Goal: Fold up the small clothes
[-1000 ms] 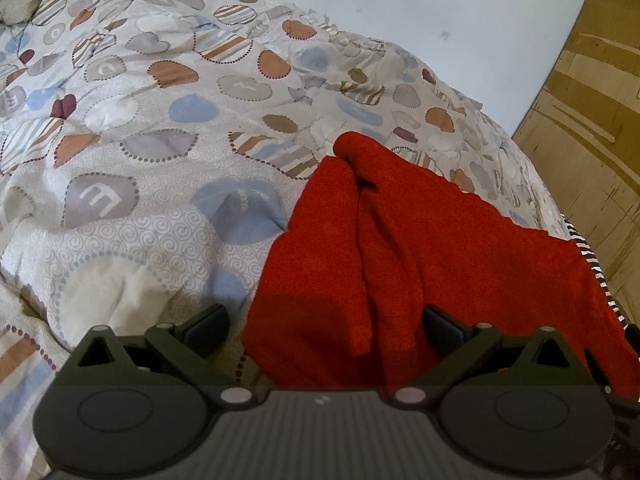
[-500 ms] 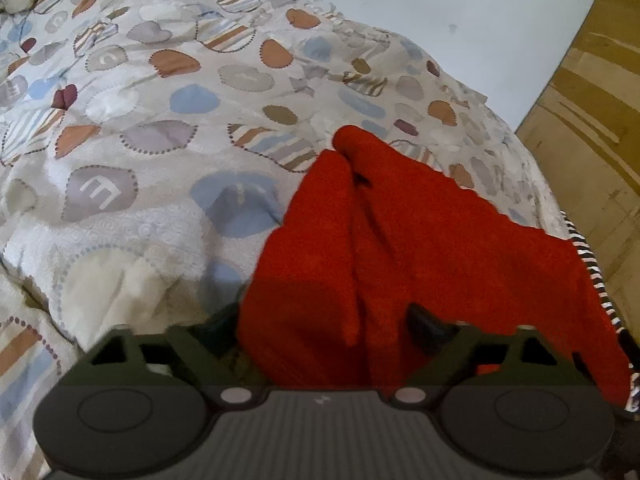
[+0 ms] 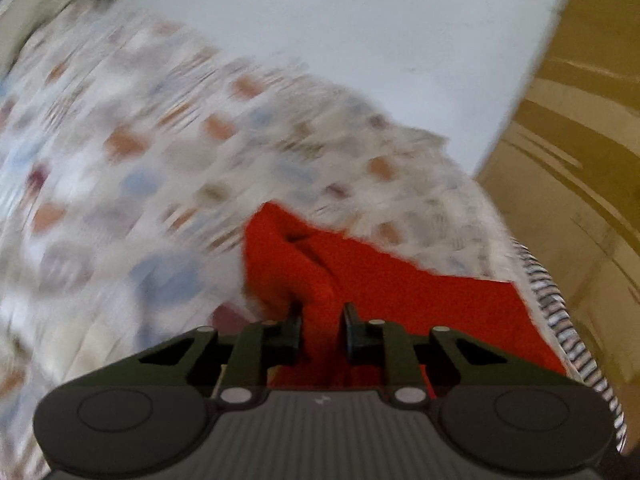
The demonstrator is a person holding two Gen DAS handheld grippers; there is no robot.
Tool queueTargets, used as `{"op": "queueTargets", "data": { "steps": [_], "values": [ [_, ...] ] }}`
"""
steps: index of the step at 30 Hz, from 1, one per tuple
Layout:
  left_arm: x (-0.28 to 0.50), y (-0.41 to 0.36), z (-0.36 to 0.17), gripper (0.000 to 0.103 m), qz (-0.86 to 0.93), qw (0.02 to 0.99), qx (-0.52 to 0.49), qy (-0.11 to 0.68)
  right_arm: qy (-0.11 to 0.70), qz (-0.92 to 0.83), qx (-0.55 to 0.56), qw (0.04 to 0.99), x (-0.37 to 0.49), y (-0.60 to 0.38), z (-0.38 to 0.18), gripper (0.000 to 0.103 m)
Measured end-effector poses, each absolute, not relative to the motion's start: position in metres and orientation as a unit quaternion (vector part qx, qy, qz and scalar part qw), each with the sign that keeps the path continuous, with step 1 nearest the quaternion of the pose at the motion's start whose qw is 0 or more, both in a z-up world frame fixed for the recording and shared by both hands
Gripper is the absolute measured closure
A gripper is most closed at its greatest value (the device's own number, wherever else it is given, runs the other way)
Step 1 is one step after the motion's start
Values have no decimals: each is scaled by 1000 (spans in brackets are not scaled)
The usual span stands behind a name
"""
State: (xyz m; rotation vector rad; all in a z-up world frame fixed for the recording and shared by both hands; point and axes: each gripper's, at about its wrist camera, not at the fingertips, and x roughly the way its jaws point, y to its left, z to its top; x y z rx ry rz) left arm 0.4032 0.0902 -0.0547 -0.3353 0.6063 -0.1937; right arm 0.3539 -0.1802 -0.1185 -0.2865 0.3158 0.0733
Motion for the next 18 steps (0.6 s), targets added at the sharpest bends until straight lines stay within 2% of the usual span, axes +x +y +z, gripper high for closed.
{"op": "queueTargets", "data": {
  "steps": [4, 9, 13, 18],
  "values": [
    [413, 42, -11, 85, -150, 943, -114, 273, 193, 48, -87, 976, 360, -204, -101, 0],
    [419, -38, 20, 85, -233, 939, -40, 248, 169, -25, -163, 972, 333, -224, -88, 0],
    [412, -110, 2, 85, -289, 917, 61, 268, 175, -59, -183, 966, 306, -251, -84, 0],
    [398, -155, -37, 88, -336, 883, 107, 309, 207, -84, -200, 954, 299, -272, -98, 0]
  ]
}}
